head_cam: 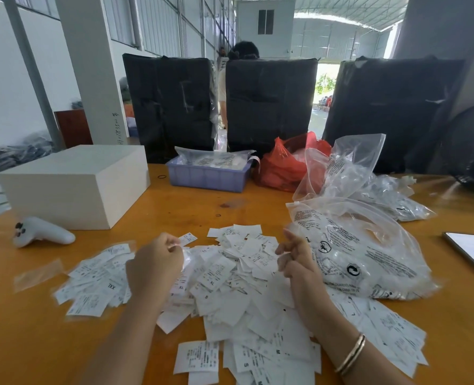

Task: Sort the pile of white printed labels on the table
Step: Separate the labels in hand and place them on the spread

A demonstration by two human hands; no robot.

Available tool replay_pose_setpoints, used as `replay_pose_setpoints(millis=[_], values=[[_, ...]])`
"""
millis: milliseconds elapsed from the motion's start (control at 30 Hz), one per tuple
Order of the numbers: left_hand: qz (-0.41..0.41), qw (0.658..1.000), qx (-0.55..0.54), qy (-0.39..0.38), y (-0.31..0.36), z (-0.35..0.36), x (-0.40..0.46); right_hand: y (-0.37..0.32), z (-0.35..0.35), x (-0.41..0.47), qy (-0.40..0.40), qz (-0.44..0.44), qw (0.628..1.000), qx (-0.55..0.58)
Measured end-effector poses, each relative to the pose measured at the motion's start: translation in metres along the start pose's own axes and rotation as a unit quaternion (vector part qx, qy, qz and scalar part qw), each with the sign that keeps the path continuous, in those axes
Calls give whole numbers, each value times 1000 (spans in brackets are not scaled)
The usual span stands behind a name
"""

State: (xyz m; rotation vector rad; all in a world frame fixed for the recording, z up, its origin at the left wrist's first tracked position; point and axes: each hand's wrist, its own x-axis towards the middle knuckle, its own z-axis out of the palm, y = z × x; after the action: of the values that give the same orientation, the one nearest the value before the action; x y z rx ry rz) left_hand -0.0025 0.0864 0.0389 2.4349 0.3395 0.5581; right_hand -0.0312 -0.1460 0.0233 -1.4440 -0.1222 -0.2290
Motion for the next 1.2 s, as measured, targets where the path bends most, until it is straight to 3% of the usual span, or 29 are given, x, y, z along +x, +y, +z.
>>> replay_pose_setpoints(millis=[133, 200, 300, 367, 433, 500, 567, 733, 800, 867, 933, 1000, 1067, 1200], values=[[-10, 982, 186, -13, -11, 6, 1, 7, -4, 0, 1, -11, 1000, -26], [34, 979, 201, 19, -7, 8, -3, 6, -4, 1, 4, -11, 1000, -6], [194, 977, 64, 54, 13, 14, -13, 5, -4, 0, 24, -16, 999, 13], [257, 963, -71, -36, 32, 20, -26, 5, -3, 0, 29, -17, 999, 19], [269, 939, -152, -152, 44, 28, -42, 5, -4, 0, 18, -26, 999, 11], [250, 922, -191, -224, 47, 35, -51, 5, -4, 0, 4, -31, 1000, 2], [211, 917, -232, -247, 48, 39, -54, 6, -4, 1, -3, -35, 999, 0], [97, 919, -337, -180, 49, 40, -50, 6, 0, 2, -15, -44, 999, -25], [42, 911, -384, -143, 47, 37, -46, 7, 0, 4, 24, -65, 992, -105], [-15, 908, -405, -106, 43, 35, -40, 9, 0, 5, 55, -107, 953, -278], [-52, 902, -420, -85, 39, 35, -36, 15, 3, 6, 17, -109, 887, -449], [-70, 893, -438, -80, 37, 35, -34, 21, 8, 6, -33, -82, 837, -540], [-77, 883, -457, -80, 37, 35, -33, 23, 11, 6, -50, -80, 816, -570], [-73, 875, -470, -87, 39, 36, -35, 20, 12, 7, -38, -96, 826, -555]])
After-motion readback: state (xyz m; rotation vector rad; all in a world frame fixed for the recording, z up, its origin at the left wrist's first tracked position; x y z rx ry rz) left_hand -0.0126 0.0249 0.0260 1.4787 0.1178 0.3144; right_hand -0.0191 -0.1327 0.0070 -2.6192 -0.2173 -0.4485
